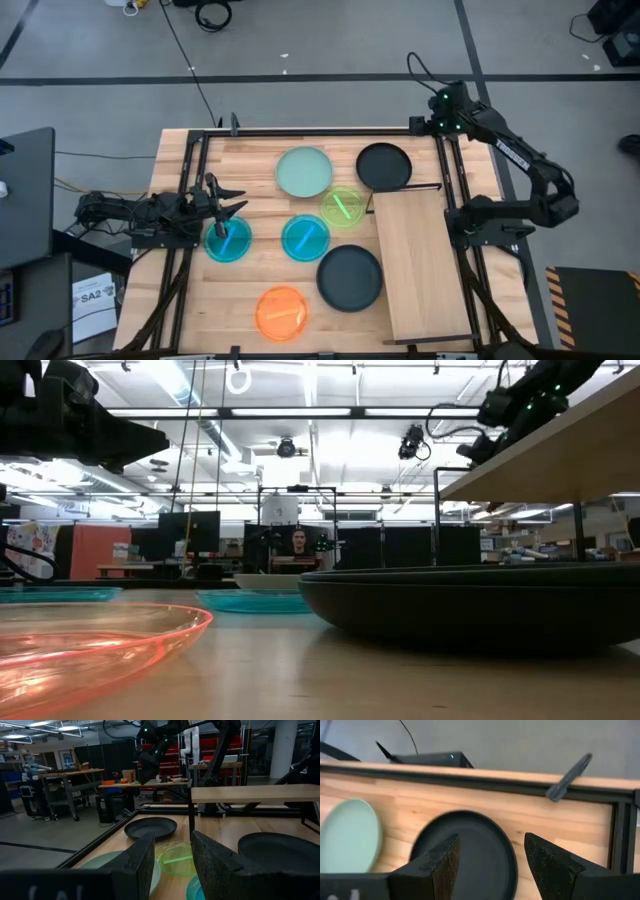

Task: Place and stack plates onto a shelf
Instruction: Put the top black plate on the shelf

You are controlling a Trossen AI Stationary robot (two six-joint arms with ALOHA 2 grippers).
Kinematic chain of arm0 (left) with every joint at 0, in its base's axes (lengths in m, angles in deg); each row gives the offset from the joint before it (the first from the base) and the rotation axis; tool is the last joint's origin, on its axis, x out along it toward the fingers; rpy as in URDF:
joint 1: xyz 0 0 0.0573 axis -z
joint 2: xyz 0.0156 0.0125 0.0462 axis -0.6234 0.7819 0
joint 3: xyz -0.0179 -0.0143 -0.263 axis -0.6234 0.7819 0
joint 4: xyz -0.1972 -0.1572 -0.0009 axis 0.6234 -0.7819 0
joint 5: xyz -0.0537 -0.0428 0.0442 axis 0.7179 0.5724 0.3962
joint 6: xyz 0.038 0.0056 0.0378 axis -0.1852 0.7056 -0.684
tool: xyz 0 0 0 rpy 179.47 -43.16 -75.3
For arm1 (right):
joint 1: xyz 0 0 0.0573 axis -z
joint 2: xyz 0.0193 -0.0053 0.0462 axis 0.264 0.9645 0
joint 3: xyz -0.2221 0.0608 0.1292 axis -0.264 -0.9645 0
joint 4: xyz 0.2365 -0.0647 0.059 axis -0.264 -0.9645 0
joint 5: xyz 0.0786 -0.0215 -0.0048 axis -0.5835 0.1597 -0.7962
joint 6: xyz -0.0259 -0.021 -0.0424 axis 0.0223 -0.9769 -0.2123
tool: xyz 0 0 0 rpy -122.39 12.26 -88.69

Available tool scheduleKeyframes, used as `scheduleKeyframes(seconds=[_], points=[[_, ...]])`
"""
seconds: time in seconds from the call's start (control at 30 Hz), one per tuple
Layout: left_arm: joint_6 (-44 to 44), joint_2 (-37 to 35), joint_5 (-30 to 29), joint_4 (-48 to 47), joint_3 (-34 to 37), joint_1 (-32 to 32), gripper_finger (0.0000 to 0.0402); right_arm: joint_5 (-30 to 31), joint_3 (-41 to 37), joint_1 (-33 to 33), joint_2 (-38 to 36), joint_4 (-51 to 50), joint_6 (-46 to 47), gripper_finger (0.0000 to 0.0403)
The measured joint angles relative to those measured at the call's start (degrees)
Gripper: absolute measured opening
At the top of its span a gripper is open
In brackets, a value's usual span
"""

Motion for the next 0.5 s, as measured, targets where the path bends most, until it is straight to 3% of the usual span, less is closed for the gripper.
scheduleKeyframes(seconds=[0.5], points=[[0.0, 0.0, -0.01, 0.0, -0.01, 0.01, 0.0137, 1.1, 0.0, -0.07, 9.9, -3.85, -2.68, 0.0228]])
